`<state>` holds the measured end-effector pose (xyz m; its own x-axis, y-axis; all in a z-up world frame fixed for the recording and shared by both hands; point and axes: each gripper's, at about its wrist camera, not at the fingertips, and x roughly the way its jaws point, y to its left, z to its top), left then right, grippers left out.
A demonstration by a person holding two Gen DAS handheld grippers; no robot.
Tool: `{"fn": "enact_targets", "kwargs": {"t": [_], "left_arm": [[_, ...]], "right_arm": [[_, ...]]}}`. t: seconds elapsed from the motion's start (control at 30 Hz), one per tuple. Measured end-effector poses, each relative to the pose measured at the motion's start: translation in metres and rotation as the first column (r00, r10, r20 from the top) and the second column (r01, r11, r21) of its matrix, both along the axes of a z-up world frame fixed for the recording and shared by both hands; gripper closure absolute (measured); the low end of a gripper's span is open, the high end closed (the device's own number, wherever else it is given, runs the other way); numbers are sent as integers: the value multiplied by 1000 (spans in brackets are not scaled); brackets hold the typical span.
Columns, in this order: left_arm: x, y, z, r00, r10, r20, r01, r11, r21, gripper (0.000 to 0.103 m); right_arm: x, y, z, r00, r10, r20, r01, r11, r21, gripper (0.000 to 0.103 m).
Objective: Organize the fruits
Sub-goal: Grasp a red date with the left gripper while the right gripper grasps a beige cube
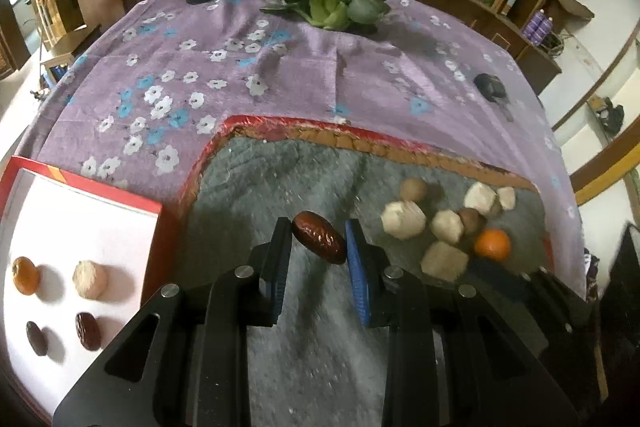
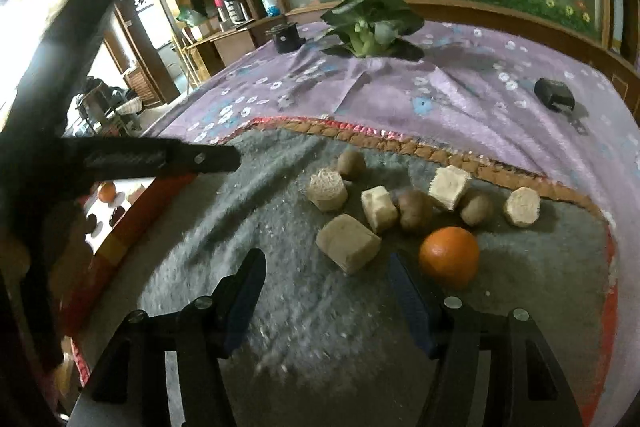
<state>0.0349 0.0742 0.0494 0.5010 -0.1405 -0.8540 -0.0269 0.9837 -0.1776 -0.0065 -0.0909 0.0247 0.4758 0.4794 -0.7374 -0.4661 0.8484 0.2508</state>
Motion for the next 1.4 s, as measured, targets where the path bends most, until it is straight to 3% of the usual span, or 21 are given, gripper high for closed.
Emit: {"fn": "enact_targets", "kwargs": {"t": [0.23,0.33,0.4,0.53,0.63,0.7,0.9,1.0,1.1,1.23,1.4], "left_arm": [[-13,5,9,1000,-6,30,6,1000,-1,77],[-18,11,12,999,7,44,-7,1000,7,77],[-21,17,13,999,15,43,-15,1000,2,77],[-24,24,13,999,30,42,-30,1000,-6,77],[-25,24,10,999,33,36,-33,999,-16,77],[-28,22,9,999,30,33,-29,999,-14,77],[-31,22,7,999,29,24,-29,999,-19,77],[-31,21,6,999,32,22,-32,999,-18,77],[-35,18,5,999,25,23,-25,1000,-15,77],[-40,17,6,999,28,34,-28,1000,9,77],[-54,17,12,997,38,64,-40,999,36,77]], "right_arm": [[13,5,1,999,-53,5,53,998,20,43],[10,13,-2,1000,-25,16,26,999,-20,43],[-1,17,1,999,28,26,-27,999,-47,43],[-24,16,14,978,206,-15,-206,978,47,43],[-30,16,18,985,151,88,-145,987,-70,43],[-27,20,11,983,155,102,-139,978,-156,43],[-21,28,-1,967,239,90,-218,956,-196,46],[-23,38,-5,953,292,87,-269,940,-211,58],[-21,44,-15,952,289,101,-248,921,-301,72],[-14,28,-11,970,235,58,-220,955,-200,73],[-25,15,4,985,158,71,-151,984,-98,73]]}}
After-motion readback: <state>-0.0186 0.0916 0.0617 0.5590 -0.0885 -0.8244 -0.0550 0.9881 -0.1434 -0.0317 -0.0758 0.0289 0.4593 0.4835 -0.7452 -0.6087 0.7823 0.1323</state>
